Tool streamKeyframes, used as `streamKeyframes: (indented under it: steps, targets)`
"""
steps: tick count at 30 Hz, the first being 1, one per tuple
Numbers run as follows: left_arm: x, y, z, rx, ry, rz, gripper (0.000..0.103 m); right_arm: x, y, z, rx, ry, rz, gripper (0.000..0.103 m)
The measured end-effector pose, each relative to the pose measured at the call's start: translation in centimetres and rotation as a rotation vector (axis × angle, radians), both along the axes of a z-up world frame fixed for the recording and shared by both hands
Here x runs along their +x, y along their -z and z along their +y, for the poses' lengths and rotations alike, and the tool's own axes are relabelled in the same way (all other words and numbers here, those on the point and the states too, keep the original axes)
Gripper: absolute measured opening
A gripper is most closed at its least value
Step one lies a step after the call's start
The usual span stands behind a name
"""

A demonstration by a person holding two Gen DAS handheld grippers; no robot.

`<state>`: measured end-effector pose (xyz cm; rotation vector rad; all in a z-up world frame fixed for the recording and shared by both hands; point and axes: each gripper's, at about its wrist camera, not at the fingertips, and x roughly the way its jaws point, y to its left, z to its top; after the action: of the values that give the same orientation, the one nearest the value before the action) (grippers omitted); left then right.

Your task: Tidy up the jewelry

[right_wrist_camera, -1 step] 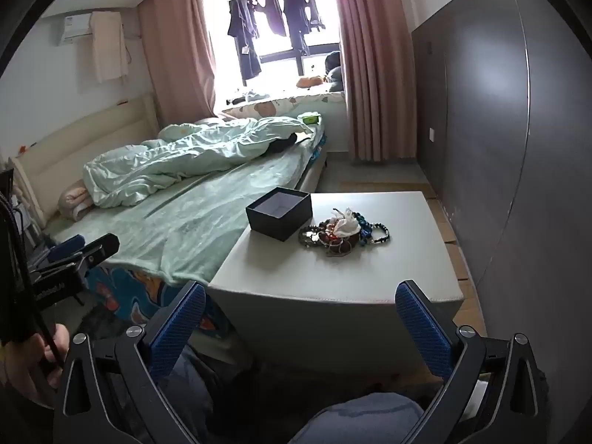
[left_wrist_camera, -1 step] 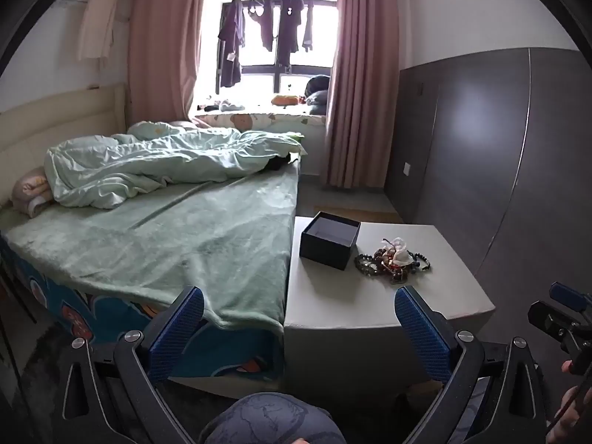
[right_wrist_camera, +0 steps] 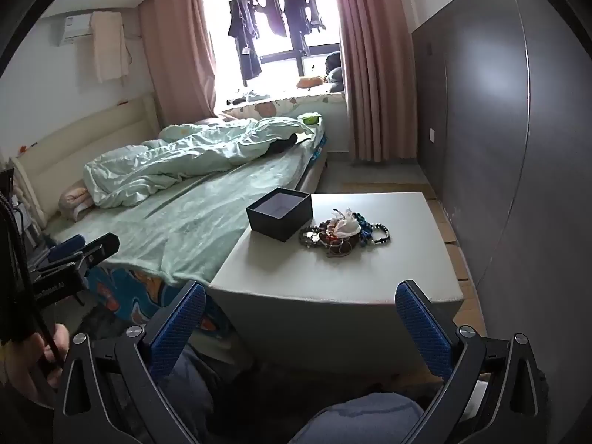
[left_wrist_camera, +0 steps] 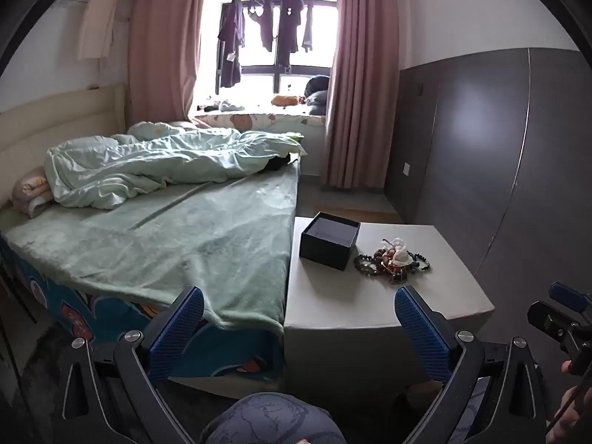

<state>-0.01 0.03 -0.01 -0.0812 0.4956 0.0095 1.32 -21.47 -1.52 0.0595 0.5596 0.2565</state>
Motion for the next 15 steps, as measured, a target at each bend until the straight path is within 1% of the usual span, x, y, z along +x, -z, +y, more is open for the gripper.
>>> streamKeyframes:
  steps: [4,9,10,11,15]
  targets:
    - [0.1,-0.1,-0.3,-0.008,0.011,0.007,0.103,-0.3,-0.3,0.1,-0.011,0.004,-0.016,0.103]
    - [-0.2,-0.3,-0.3,-0.01,0.023,0.012,0.103,-0.4,-0.5,-0.2,0.002,0.006,-0.016,0.103]
    - [-0.2,-0.3,-0.4,-0.012,0.025,0.011,0.103,-1.0,-1.1,-0.3,0.005,0.003,-0.016,0.103]
    - [-0.5,-0.8,-0.1,-0.017,0.03,0.009,0.103,-1.0,-1.1,-0.4,0.006,0.004,-0.014,0.103]
    - [-0.6,-1.0,-0.3,-0.018,0.039,0.006,0.103,-1.1,-1.1,-0.3,0.004,0.002,-0.021,0.103]
